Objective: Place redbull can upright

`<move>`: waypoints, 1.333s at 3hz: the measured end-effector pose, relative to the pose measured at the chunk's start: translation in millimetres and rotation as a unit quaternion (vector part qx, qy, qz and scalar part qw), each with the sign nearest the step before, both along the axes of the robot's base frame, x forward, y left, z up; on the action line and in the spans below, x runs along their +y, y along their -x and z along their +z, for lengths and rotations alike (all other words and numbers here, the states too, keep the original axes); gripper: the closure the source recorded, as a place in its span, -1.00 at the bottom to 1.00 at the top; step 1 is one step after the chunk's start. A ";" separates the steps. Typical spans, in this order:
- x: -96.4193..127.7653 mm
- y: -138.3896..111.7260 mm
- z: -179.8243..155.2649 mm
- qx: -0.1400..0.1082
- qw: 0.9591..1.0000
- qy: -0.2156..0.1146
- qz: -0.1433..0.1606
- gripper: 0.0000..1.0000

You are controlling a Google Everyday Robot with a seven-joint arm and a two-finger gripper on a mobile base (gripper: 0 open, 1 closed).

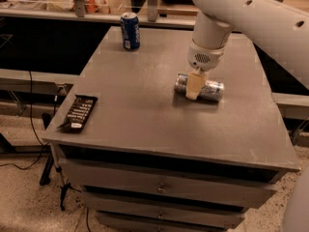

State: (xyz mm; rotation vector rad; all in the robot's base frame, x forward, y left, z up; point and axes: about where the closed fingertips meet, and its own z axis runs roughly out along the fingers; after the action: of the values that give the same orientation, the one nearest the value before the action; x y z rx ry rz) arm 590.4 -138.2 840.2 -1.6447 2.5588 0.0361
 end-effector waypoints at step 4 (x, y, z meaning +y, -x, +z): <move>-1.5 -9.9 75.7 -0.094 0.958 -0.268 0.049 1.00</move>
Offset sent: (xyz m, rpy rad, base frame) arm -0.0024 -0.0029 0.0665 0.3057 -0.0943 0.0267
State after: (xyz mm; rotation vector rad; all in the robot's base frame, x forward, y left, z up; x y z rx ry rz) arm 600.3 -139.7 916.0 -1.4705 2.0750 0.5077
